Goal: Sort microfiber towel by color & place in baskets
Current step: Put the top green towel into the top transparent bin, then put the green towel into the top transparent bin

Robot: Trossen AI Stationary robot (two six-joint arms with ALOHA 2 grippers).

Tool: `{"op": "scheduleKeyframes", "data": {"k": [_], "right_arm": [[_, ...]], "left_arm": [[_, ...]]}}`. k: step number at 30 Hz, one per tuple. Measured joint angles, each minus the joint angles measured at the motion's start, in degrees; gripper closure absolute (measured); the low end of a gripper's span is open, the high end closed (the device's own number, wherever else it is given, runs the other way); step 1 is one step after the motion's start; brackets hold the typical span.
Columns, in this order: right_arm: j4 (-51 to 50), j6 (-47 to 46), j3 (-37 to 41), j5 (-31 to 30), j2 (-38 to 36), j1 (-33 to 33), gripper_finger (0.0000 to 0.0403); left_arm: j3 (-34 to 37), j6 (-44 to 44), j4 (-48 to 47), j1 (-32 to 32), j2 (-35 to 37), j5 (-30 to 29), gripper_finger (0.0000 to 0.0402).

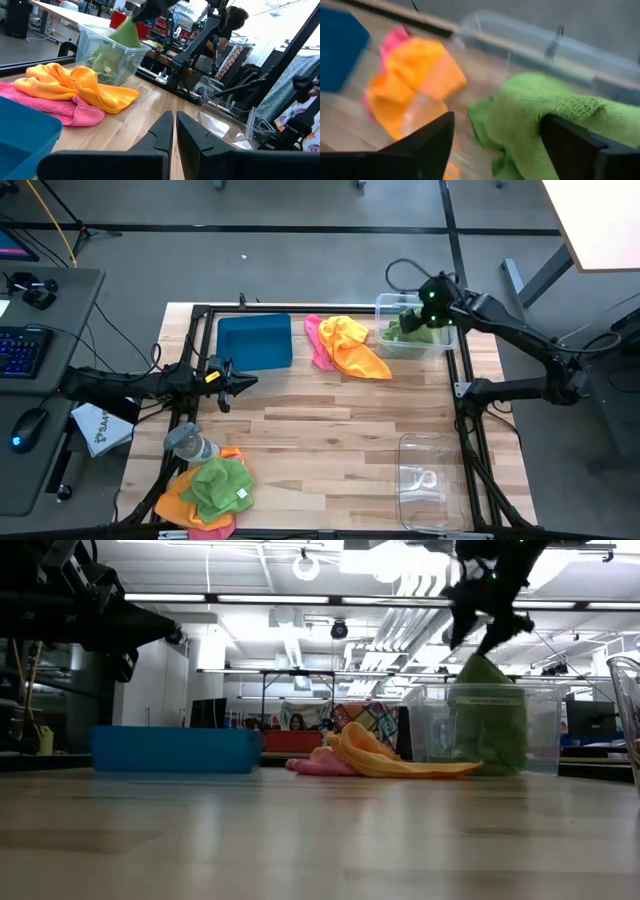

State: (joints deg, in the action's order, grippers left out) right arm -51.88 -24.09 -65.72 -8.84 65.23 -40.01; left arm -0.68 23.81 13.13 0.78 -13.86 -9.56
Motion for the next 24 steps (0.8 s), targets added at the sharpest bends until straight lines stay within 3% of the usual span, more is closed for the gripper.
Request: {"op": "scheduleKeyframes", "data": {"k": [5, 10, 14, 16, 18, 21, 24], "right_arm": [[3.76, -0.81, -7.88, 4.54, -0.04, -0.12, 0.0097], [11.19, -1.65, -10.92, 18.52, -0.09, 2.3, 0.0096], [15.24, -3.34, -9.84, 28.45, -0.02, 8.14, 0.0096], [16.3, -3.5, -8.92, 29.01, -0.02, 12.1, 0.0096], [16.57, -3.45, -8.35, 28.18, 0.02, 15.87, 0.0096], [17.17, -3.05, -8.01, 23.89, 0.05, 20.58, 0.0096], [17.78, -2.96, -7.94, 19.05, 0.13, 23.49, 0.0096]], "left_arm": [[0.0, 0.0, -0.02, 0.02, 0.01, 0.0, 0.039], [0.02, 0.0, -0.02, 0.0, 0.01, 0.0, 0.039], [0.02, 0.0, 0.42, 0.0, -0.01, -0.04, 0.039], [0.0, 2.08, 2.96, 0.01, -0.01, -0.92, 0.039], [0.01, 10.82, 7.38, 0.09, -0.01, -0.89, 0.039], [-0.01, 23.22, 16.62, 0.09, 0.02, -3.69, 0.039], [-0.36, 28.38, 24.62, -0.02, -0.16, -6.48, 0.039]]}}
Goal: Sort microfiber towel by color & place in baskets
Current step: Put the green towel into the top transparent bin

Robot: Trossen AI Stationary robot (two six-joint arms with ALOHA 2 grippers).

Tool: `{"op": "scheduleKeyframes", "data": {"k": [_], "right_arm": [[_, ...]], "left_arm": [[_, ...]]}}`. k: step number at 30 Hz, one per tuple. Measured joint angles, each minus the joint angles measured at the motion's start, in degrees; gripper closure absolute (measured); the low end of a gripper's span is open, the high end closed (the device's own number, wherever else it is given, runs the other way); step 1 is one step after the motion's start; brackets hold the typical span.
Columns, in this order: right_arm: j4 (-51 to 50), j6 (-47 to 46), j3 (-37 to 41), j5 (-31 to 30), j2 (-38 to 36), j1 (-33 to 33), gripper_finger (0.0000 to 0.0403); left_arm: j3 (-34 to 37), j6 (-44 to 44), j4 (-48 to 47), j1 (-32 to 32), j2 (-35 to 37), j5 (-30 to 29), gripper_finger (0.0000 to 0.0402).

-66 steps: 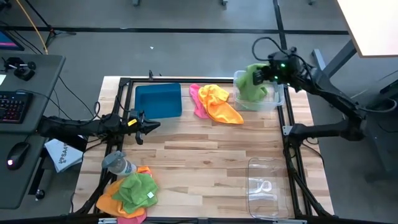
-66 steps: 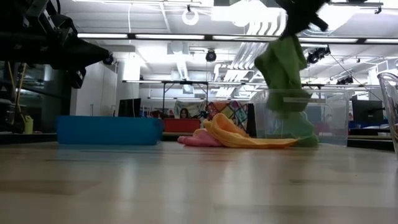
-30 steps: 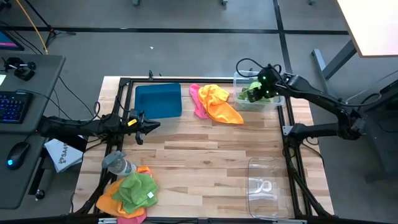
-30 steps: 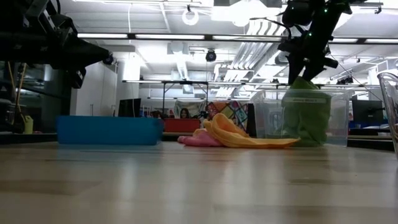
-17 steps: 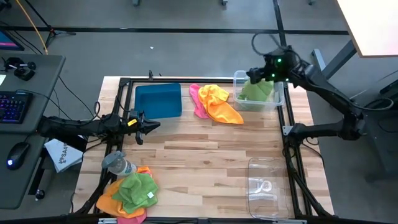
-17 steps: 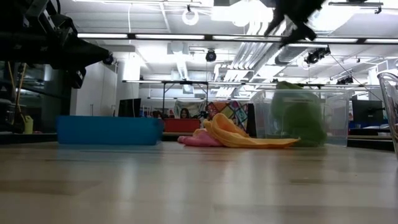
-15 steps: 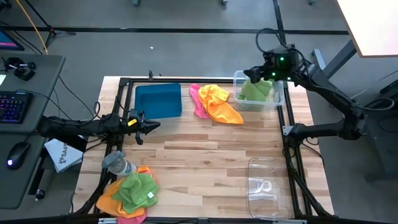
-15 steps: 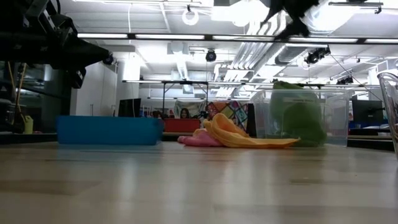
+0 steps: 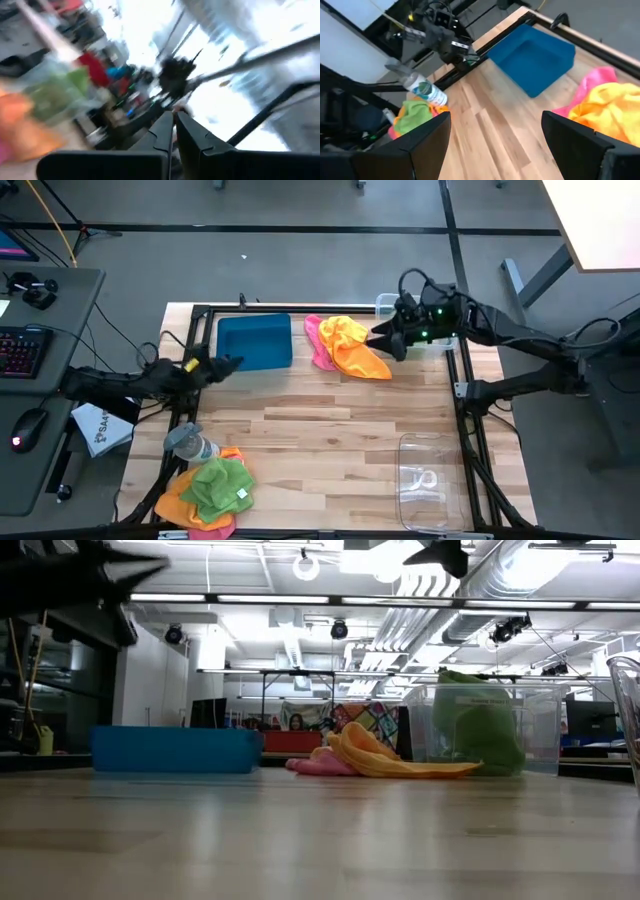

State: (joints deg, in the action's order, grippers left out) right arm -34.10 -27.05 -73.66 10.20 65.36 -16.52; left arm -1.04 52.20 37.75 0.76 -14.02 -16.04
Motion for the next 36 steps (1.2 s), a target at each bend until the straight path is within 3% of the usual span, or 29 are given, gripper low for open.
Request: {"op": "scheduleKeyframes", "data": {"k": [3, 6, 11, 18, 22, 27, 36], "right_arm": [[2.38, 0.02, 0.02, -1.97, 0.0, 1.03, 0.0096], [5.29, 0.01, 0.02, -3.95, 0.0, 0.76, 0.0096], [9.2, -0.33, 0.02, -5.9, 0.0, -0.75, 0.0096], [7.56, -1.02, 0.02, -6.08, 0.0, -1.89, 0.0096], [4.86, -0.92, 0.02, -5.48, 0.0, -1.86, 0.0096], [-1.99, 2.17, 0.02, -2.74, -0.15, -1.83, 0.0096], [-13.27, 8.67, 0.02, -1.42, -0.22, 0.34, 0.0096]], "left_arm": [[-5.41, -2.63, 1.8, 0.02, -2.02, 5.38, 0.039], [-15.76, -8.08, -5.55, 0.06, -6.83, 9.91, 0.0386], [-40.57, -22.17, -32.16, 0.04, -21.59, 18.02, 0.0362], [-74.49, -40.3, -71.27, 0.62, -49.04, 34.16, 0.0289], [-89.61, -48.04, -92.87, 4.37, -62.82, 37.01, 0.0248], [-99.27, -51.33, -112.65, 9.67, -75.69, 36.47, 0.0218], [-101.63, -44.78, -122.63, 23.01, -90.33, 36.49, 0.021]]}}
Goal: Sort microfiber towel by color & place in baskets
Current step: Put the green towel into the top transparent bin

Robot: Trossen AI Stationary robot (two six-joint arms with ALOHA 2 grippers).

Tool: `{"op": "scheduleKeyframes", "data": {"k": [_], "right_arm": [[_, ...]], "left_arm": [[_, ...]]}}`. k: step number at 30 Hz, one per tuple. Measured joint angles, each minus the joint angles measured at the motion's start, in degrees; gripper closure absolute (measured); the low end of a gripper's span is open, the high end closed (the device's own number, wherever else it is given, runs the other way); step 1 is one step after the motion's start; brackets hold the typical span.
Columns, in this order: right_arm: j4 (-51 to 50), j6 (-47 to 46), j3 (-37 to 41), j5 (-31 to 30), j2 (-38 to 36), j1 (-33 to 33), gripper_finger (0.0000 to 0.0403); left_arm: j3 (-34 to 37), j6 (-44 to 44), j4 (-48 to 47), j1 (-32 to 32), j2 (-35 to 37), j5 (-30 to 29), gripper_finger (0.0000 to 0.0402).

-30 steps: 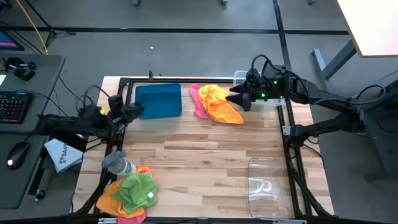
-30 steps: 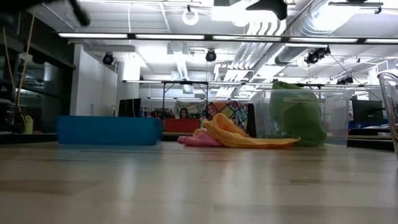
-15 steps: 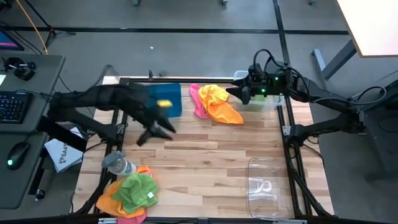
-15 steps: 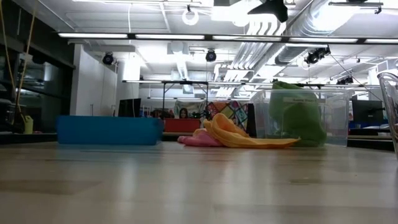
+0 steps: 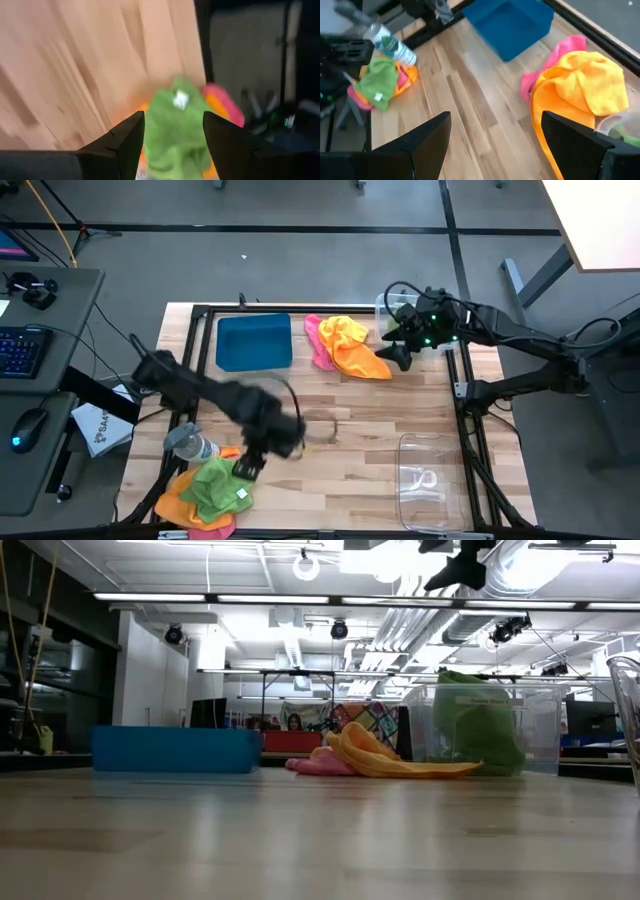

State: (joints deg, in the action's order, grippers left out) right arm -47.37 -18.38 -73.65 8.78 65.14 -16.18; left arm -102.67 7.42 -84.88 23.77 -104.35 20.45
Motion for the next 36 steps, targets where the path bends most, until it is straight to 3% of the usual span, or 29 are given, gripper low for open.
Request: {"op": "scheduleKeyframes", "data": {"k": [3, 13, 31, 34, 36], "right_arm": [[0.08, 0.8, 0.0, 0.02, 0.0, 1.26, 0.0096], [0.62, 0.72, 0.0, -2.95, -0.02, 4.91, 0.0096], [1.5, 0.24, 0.0, -5.69, -0.02, 6.27, 0.0096], [1.5, -0.62, 0.0, -5.72, -0.02, 6.27, 0.0096], [1.5, -0.84, 0.0, -5.88, -0.02, 6.25, 0.0096]], "left_arm": [[0.02, 0.17, -5.44, 4.19, -3.56, -0.02, 0.0212], [4.08, -0.67, -3.89, 13.87, -5.53, -2.85, 0.0213], [17.76, -3.17, 0.79, 15.4, -4.25, -2.28, 0.0214], [18.12, -3.19, 1.78, 15.01, -4.25, -2.36, 0.0233], [18.1, -3.21, 1.77, 14.53, -4.23, -2.25, 0.0271]]}}
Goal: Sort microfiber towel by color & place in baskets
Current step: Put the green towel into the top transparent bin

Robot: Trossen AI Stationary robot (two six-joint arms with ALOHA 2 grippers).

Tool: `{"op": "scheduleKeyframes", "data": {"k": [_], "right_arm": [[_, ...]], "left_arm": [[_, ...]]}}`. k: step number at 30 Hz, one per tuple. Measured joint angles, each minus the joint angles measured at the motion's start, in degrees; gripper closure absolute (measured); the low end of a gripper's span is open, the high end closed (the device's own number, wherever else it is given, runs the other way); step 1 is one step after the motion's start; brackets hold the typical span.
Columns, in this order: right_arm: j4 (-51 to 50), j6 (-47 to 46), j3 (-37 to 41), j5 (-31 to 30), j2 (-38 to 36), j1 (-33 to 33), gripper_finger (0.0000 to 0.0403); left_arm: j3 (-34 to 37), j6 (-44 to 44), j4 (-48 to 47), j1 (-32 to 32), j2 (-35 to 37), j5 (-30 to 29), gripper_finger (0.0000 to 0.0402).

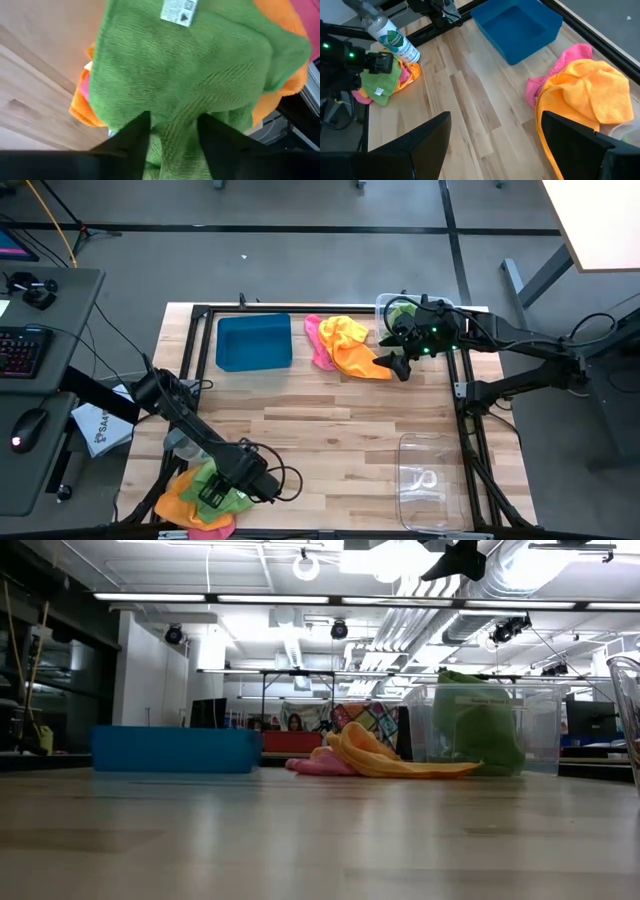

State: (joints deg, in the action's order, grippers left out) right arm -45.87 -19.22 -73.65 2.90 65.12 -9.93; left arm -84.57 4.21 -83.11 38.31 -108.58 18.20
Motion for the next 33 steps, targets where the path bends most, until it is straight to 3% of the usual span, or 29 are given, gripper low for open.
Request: {"op": "scheduleKeyframes", "data": {"k": [4, 9, 12, 17, 20, 22, 27, 33], "right_arm": [[0.02, -0.29, 0.0, -1.07, 0.0, 0.0, 0.0096], [0.42, 0.04, -0.03, -1.25, -0.11, -0.04, 0.0096], [1.23, 1.65, -0.74, -0.28, -0.97, -0.05, 0.0096], [6.53, 3.38, -2.58, 0.63, -4.6, -0.08, 0.0096], [9.92, 4.68, -3.74, 0.56, -7.45, -0.44, 0.0096], [12.43, 5.19, -4.37, 0.02, -9.24, -0.94, 0.0096], [19.28, 6.21, -4.67, -3.28, -12.62, -2.21, 0.0096], [23.64, 6.45, -4.72, -7.04, -14.75, -3.97, 0.0096]], "left_arm": [[-1.14, -0.07, -0.8, -1.31, 1.73, 3.02, 0.0383], [-8.93, 2.77, -2.24, -5.2, 6.4, 1.4, 0.0399], [-19.02, 4.43, -4.01, -9.98, 9.24, -5.79, 0.04], [-37.71, 2.37, -1.32, -19.56, 10.2, -25.16, 0.0401], [-43.75, -3.76, 6.59, -26.2, 10.3, -32.97, 0.0401], [-45.18, -9.75, 12.98, -30.56, 10.18, -35.14, 0.0401], [-44.56, -23.61, 31.23, -40.52, 9.14, -33.28, 0.0401], [-40.97, -28.32, 54.11, -52.36, 4.05, -15.71, 0.0402]]}}
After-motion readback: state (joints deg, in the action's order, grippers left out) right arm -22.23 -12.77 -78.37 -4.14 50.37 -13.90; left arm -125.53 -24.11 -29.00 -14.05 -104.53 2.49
